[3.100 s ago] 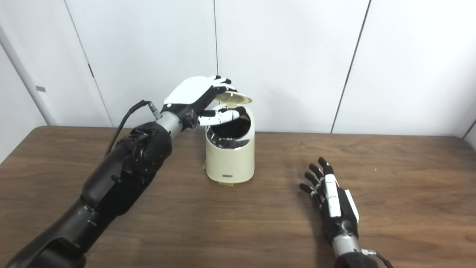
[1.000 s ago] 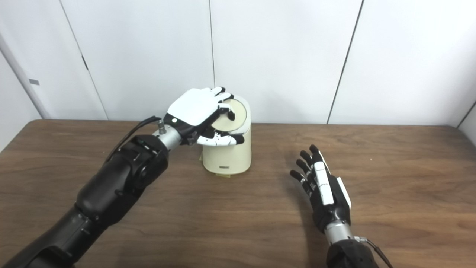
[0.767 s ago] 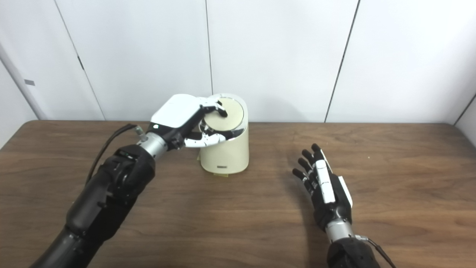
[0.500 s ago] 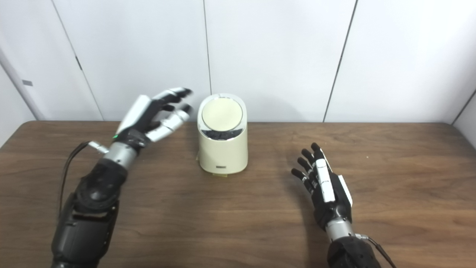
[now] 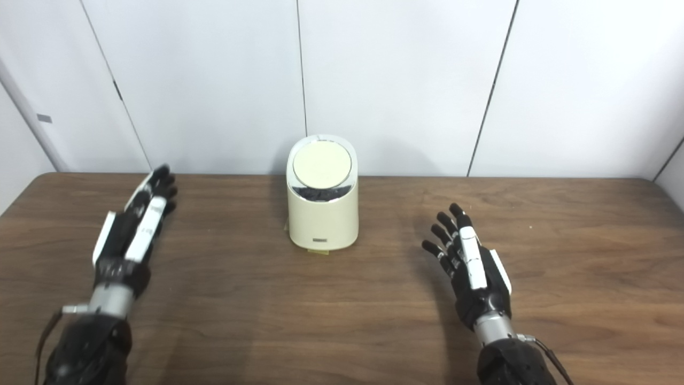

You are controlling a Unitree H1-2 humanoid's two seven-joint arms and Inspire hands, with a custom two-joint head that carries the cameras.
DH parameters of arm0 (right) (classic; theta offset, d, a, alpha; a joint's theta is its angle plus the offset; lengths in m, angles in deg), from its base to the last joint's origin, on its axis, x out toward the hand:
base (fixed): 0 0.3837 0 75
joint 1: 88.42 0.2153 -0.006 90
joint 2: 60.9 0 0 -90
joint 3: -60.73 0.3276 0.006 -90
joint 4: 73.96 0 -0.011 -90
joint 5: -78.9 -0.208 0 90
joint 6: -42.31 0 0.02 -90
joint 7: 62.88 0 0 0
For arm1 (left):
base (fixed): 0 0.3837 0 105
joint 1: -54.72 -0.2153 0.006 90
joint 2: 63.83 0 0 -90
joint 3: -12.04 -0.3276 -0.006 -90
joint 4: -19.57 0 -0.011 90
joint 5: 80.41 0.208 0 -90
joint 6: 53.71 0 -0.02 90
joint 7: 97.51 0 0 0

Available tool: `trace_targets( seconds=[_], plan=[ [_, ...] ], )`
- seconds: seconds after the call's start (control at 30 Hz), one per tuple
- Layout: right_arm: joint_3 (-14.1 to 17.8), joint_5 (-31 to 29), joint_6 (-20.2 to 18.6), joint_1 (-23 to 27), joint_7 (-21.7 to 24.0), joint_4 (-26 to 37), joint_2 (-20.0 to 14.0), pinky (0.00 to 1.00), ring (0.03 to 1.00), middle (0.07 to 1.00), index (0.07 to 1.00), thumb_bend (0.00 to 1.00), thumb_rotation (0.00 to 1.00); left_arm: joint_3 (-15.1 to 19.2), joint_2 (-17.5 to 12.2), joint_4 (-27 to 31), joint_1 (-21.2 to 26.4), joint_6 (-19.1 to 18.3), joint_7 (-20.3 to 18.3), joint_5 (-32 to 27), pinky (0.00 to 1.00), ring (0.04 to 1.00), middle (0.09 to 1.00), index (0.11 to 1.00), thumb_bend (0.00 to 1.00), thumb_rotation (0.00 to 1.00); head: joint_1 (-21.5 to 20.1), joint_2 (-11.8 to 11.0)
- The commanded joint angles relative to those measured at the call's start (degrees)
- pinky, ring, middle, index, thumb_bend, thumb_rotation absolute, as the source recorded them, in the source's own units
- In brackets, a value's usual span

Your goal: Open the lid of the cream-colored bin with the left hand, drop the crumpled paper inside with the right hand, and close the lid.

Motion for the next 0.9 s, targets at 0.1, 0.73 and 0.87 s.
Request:
trace_targets(
  seconds=[0.1, 0.73, 0.87],
  plan=[
    [-0.9, 2.5, 2.2, 1.1, 1.0, 2.2, -1.6, 0.94, 0.964, 0.943, 0.964, 0.56, 0.88, -0.4, 0.1, -0.1, -1.9, 0.5, 0.3, -4.1, 1.0, 0.986, 0.984, 0.995, 0.44, 0.81, -0.2, 0.3],
    [-2.3, 13.0, 5.9, -1.4, -0.5, 3.0, -2.7, 1.0, 1.0, 1.0, 0.997, 0.59, 0.95, -5.3, 2.1, -2.3, -7.5, 4.6, 2.5, -4.2, 1.0, 1.0, 0.995, 0.999, 0.41, 0.97, -0.4, 2.5],
    [-1.8, 12.8, 6.7, -1.2, -0.5, 1.5, -2.6, 1.0, 1.0, 1.0, 1.0, 0.61, 0.96, -5.9, 1.9, -2.4, -7.5, 4.9, 3.0, -3.8, 1.0, 0.998, 0.988, 0.997, 0.42, 0.95, 0.0, 2.3]
  ],
)
